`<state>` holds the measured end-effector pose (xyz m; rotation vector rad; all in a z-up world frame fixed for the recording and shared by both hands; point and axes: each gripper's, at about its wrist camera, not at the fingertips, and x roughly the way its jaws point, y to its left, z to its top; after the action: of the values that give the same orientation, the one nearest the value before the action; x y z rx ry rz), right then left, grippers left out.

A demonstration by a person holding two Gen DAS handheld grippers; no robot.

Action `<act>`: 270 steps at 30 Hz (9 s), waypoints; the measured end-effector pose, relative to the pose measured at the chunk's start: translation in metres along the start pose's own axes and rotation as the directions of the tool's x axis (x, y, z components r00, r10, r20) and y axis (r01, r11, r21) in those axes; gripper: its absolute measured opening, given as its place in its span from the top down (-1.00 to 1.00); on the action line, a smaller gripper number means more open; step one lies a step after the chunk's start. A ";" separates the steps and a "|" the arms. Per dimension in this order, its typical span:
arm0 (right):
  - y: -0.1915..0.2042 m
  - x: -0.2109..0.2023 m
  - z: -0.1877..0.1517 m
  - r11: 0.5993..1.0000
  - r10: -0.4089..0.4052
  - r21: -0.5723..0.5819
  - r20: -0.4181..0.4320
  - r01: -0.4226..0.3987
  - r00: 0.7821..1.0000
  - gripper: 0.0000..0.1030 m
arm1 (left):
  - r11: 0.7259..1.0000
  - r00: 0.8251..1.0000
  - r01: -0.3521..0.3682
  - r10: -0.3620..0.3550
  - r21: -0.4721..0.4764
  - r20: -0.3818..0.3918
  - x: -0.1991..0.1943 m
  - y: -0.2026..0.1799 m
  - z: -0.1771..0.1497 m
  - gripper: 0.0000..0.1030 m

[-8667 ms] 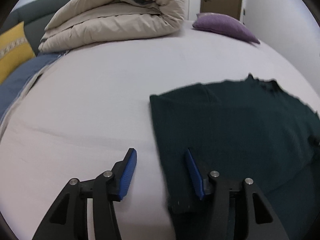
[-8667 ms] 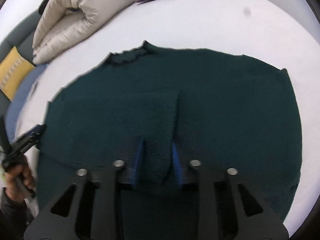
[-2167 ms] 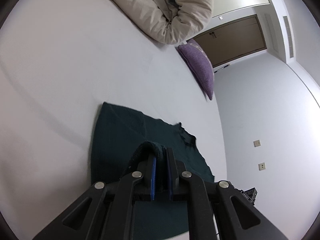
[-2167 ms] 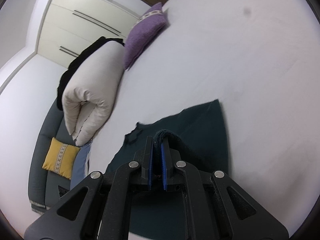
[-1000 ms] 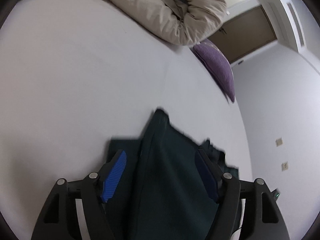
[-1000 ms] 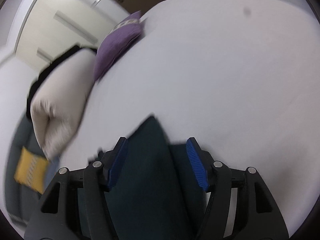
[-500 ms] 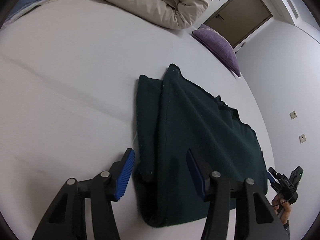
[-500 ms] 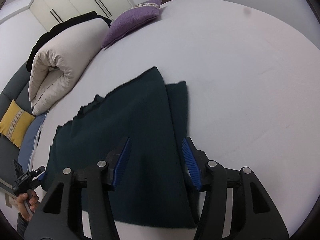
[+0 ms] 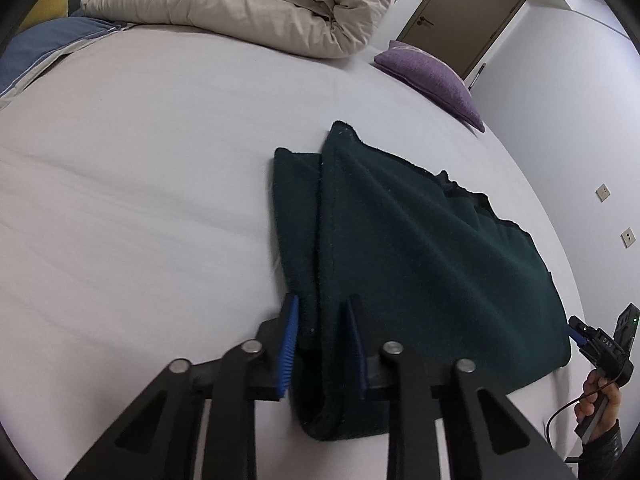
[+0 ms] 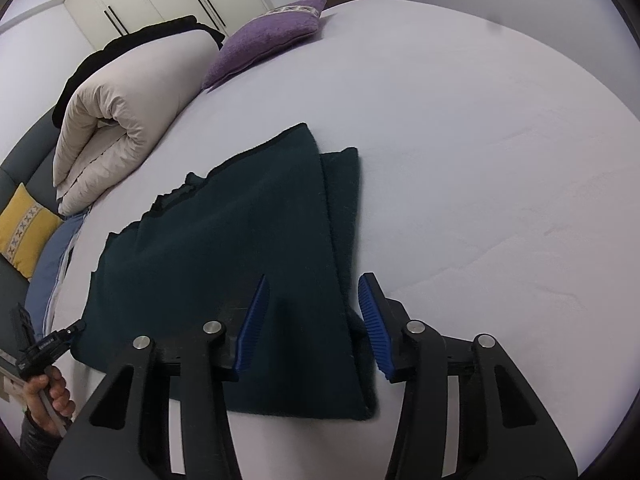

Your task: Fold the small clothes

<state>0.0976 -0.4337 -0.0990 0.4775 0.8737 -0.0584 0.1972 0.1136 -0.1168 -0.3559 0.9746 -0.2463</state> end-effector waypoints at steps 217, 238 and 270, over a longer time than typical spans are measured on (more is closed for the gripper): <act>0.278 0.084 -0.028 0.825 -0.067 -0.565 -0.079 0.011 0.995 0.74 | 0.893 0.886 0.385 -0.429 -0.234 -0.177 0.086 -0.115 0.038 -0.76; 0.263 0.057 -0.070 0.781 -0.023 -0.625 -0.031 -0.001 0.999 0.60 | 0.897 0.858 0.385 -0.435 -0.218 -0.273 0.108 -0.126 0.041 0.74; 0.188 0.081 -0.035 0.862 0.138 -0.483 -0.067 -0.153 0.988 -0.37 | 0.943 0.938 0.290 -0.314 -0.162 -0.148 0.033 0.032 0.103 0.75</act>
<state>0.1699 -0.2392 -0.1082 0.0658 0.8423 0.3059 0.3032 0.1500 -0.1024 -0.6221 1.1089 -0.4979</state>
